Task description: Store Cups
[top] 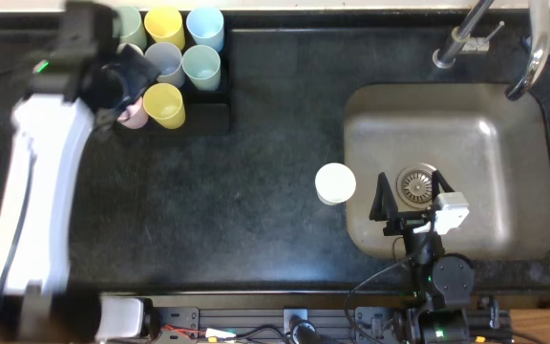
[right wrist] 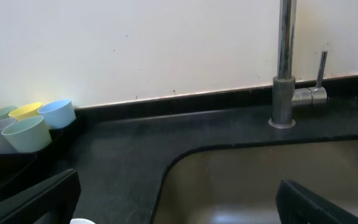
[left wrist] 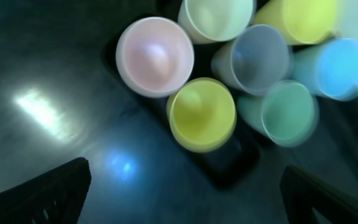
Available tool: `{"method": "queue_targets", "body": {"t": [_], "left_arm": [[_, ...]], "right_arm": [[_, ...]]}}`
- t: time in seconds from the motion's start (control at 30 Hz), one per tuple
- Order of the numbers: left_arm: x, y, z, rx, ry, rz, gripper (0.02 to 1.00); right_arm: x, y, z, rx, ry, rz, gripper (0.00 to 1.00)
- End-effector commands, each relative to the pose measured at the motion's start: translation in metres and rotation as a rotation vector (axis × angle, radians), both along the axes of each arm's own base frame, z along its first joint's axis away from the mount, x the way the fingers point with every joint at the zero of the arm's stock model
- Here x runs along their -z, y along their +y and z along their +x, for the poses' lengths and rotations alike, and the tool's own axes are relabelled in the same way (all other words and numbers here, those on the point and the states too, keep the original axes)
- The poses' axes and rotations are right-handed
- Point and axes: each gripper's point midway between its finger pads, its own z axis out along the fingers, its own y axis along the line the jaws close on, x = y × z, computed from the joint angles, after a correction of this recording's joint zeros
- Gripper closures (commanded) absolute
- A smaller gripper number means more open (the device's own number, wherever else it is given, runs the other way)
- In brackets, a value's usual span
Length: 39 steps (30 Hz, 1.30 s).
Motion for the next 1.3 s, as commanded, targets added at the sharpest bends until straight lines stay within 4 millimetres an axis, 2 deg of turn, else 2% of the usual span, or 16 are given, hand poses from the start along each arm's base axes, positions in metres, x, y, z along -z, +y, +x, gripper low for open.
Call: {"method": "queue_targets", "body": {"t": [0.03, 0.07, 0.1, 0.17, 0.23, 0.27, 0.33, 0.4, 0.47, 0.5, 0.57, 0.63, 0.77, 1.0, 1.1, 1.3], "left_arm": [[-0.058, 0.017, -0.074, 0.005, -0.104, 0.099, 0.018], [-0.059, 0.020, -0.094, 0.041, -0.099, 0.132, 0.020], [-0.047, 0.022, -0.132, 0.121, -0.076, 0.178, 0.018], [-0.019, 0.021, -0.171, 0.182, -0.047, 0.198, 0.018], [0.015, 0.027, -0.200, 0.173, -0.048, 0.222, 0.018], [0.028, 0.027, -0.206, 0.180, -0.065, 0.230, 0.020], [0.049, 0.026, -0.198, 0.283, -0.179, 0.305, 0.018], [0.050, 0.013, -0.169, 0.513, -0.392, 0.467, 0.018], [0.027, -0.004, -0.140, 0.690, -0.673, 0.698, 0.020], [0.013, -0.008, -0.134, 0.704, -0.783, 0.775, 0.020], [-0.018, -0.011, -0.129, 0.639, -1.009, 0.887, 0.020], [-0.031, -0.011, -0.132, 0.589, -1.116, 0.929, 0.018], [-0.015, -0.010, -0.134, 0.581, -1.130, 0.935, 0.018], [0.056, -0.014, -0.120, 0.657, -1.002, 0.871, 0.020], [0.077, -0.017, -0.121, 0.712, -0.930, 0.827, 0.020], [0.082, -0.018, -0.121, 0.724, -0.914, 0.817, 0.018]], "right_arm": [[0.004, -0.001, 0.000, 0.003, 0.001, 0.004, 0.005], [0.004, -0.001, 0.000, 0.003, 0.001, 0.004, 0.005], [0.004, -0.001, 0.000, 0.003, 0.001, 0.004, 0.003], [0.004, -0.001, 0.000, 0.003, 0.001, 0.004, 0.005], [0.004, -0.001, 0.000, 0.003, 0.001, 0.004, 0.005], [0.004, -0.001, 0.000, 0.003, 0.001, 0.004, 0.003], [0.004, -0.001, 0.000, 0.003, 0.001, 0.004, 0.005], [0.004, -0.001, 0.000, 0.003, 0.001, 0.004, 0.003], [0.004, -0.001, 0.000, 0.003, 0.001, 0.004, 0.003], [0.004, -0.001, 0.000, 0.003, 0.001, 0.004, 0.003], [0.004, -0.001, 0.000, 0.003, 0.001, 0.004, 0.003], [0.004, -0.001, 0.000, 0.003, 0.001, 0.004, 0.003], [0.004, -0.001, 0.000, 0.003, 0.001, 0.004, 0.003], [0.004, -0.001, 0.000, 0.003, 0.001, 0.004, 0.003], [0.004, -0.001, 0.000, 0.003, 0.001, 0.004, 0.003], [0.004, -0.001, 0.000, 0.003, 0.001, 0.004, 0.005]]}}
